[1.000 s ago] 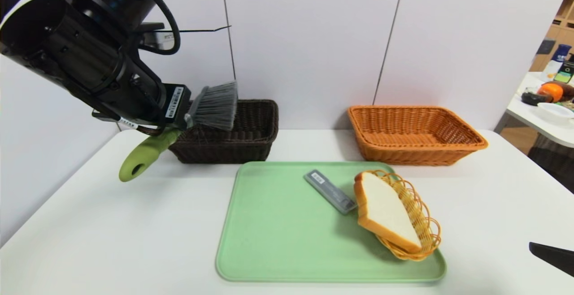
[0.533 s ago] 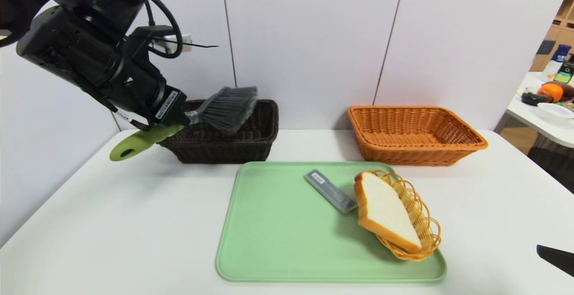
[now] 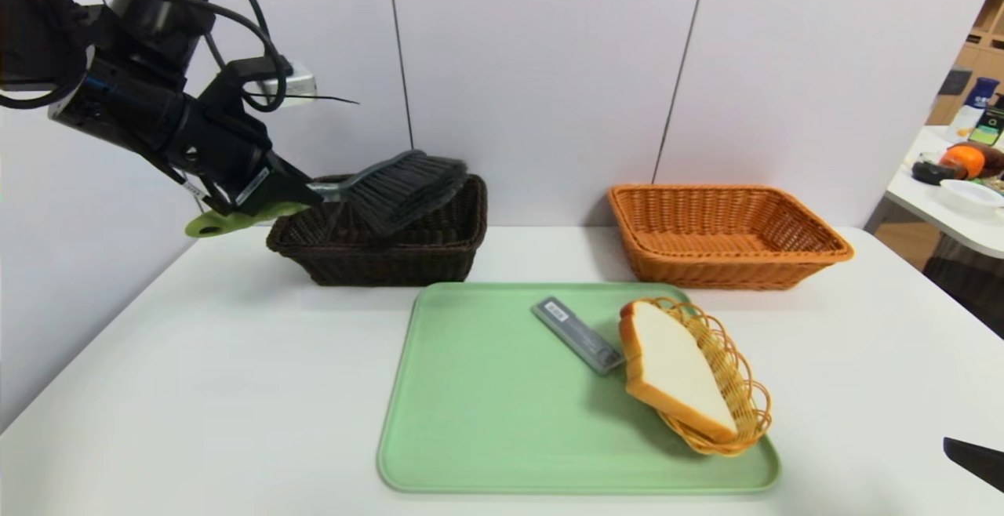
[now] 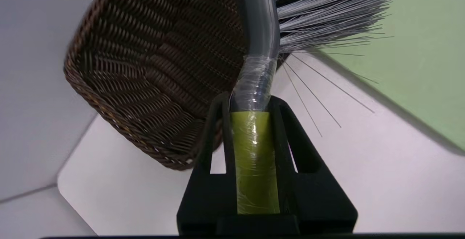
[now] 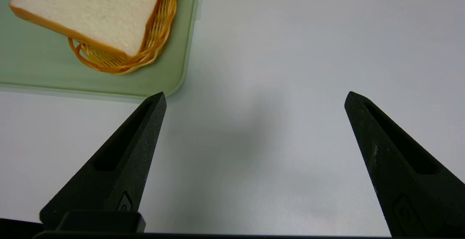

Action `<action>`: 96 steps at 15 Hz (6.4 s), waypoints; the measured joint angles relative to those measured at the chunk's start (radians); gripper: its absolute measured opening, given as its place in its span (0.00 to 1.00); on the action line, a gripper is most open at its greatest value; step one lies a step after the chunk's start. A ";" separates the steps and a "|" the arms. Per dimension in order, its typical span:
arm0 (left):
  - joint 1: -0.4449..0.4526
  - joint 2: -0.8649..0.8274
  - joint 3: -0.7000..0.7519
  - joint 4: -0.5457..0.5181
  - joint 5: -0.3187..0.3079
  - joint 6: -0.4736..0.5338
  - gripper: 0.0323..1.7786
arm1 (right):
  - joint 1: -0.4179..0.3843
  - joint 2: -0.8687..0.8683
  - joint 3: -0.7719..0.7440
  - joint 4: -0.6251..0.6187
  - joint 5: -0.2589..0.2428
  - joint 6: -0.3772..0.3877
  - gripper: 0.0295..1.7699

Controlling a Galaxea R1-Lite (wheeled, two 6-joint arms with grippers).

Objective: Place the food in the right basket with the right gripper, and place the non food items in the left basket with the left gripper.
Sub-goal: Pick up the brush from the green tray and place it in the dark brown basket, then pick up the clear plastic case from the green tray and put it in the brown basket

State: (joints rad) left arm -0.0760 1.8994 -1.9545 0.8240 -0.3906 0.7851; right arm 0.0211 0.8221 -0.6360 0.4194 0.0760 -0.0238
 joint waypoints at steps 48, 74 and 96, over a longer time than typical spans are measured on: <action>-0.344 -0.117 0.249 -0.276 0.018 -0.824 0.01 | -0.006 -0.062 0.042 -0.010 -0.006 -0.001 0.96; -0.767 0.212 0.066 -0.336 0.452 -0.940 0.01 | -0.007 -0.116 0.094 -0.003 -0.008 0.008 0.96; -0.672 0.249 -0.006 -0.305 0.412 -0.721 0.83 | -0.006 -0.122 0.090 -0.007 -0.003 0.026 0.96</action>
State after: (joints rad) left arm -0.7481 2.1479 -1.9609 0.5189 0.0215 0.0643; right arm 0.0149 0.7004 -0.5455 0.4121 0.0730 0.0017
